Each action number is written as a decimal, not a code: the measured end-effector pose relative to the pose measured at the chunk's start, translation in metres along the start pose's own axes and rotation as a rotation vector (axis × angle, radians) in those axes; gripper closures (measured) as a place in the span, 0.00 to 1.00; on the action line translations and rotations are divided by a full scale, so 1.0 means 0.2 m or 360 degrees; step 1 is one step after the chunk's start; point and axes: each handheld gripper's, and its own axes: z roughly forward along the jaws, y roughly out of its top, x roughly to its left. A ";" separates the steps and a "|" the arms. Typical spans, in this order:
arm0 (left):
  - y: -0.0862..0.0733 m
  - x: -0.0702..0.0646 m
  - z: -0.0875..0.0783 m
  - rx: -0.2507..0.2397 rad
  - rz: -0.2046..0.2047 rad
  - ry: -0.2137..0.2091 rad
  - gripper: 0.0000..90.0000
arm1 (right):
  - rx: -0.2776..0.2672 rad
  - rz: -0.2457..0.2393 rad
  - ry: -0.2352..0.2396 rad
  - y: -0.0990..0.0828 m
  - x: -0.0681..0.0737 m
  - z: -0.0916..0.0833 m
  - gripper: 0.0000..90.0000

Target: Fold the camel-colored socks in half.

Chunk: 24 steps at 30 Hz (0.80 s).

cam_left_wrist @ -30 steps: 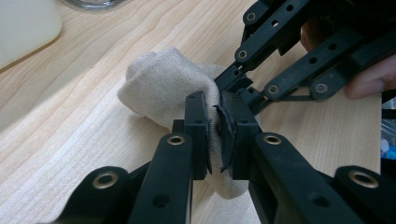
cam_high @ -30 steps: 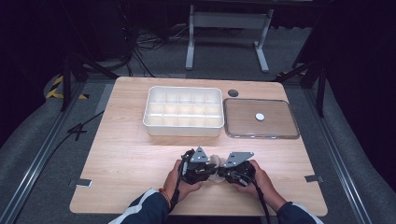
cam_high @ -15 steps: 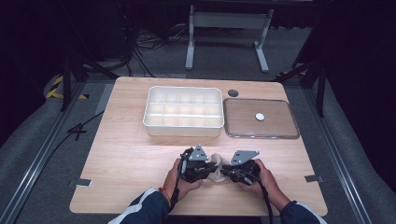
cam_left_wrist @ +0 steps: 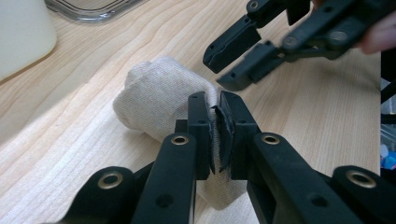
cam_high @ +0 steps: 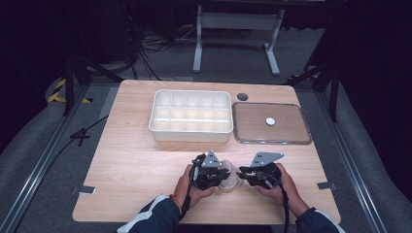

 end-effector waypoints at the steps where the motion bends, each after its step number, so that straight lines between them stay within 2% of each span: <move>1: 0.00 -0.01 0.01 0.0001 -0.0001 -0.0001 0.93 | 0.0037 -0.0002 0.0008 -0.01 0.00 0.01 0.90; 3: 0.01 -0.02 0.02 0.0000 0.0013 0.0002 0.93 | 0.0124 -0.0037 0.0040 -0.03 0.01 0.06 0.94; 4: 0.01 -0.02 0.03 0.0012 0.0020 0.0001 0.93 | 0.0120 -0.0053 0.0038 -0.02 0.02 0.06 0.95; 7: 0.01 -0.05 0.08 0.0038 0.0061 0.0013 0.92 | 0.0110 -0.0022 0.0045 -0.02 0.04 0.07 0.96; 9: 0.00 -0.05 0.09 0.0054 0.0065 0.0011 0.92 | 0.0100 -0.0017 0.0044 -0.03 0.04 0.07 0.96; 12: 0.00 -0.07 0.10 0.0059 0.0078 0.0035 0.92 | 0.0104 -0.0036 0.0026 -0.02 0.03 0.07 0.88; 13: 0.00 -0.07 0.10 0.0061 0.0098 0.0043 0.92 | 0.0080 -0.0024 0.0020 -0.02 0.02 0.06 0.87; 15: 0.00 -0.07 0.11 0.0042 0.0076 0.0037 0.92 | -0.0036 0.0010 -0.0012 -0.01 -0.01 0.01 0.84; 16: 0.00 -0.06 0.11 0.0052 0.0076 0.0034 0.92 | -0.0036 0.0010 -0.0012 -0.01 -0.01 0.01 0.84; 19: -0.01 -0.07 0.11 0.0058 0.0079 0.0031 0.92 | -0.0206 0.0071 -0.0014 0.02 -0.03 -0.03 0.80; 20: -0.01 -0.07 0.11 0.0053 0.0090 0.0035 0.92 | -0.0238 0.0089 -0.0008 0.03 -0.04 -0.03 0.79; 21: -0.01 -0.07 0.12 0.0059 0.0094 0.0037 0.92 | -0.0262 0.0099 0.0020 0.04 -0.04 -0.02 0.77; 22: -0.01 -0.07 0.12 0.0059 0.0094 0.0037 0.92 | -0.0262 0.0099 0.0020 0.04 -0.04 -0.02 0.77; 24: -0.01 -0.07 0.12 0.0048 0.0085 0.0036 0.92 | -0.0247 0.0104 0.0074 0.05 -0.04 0.01 0.74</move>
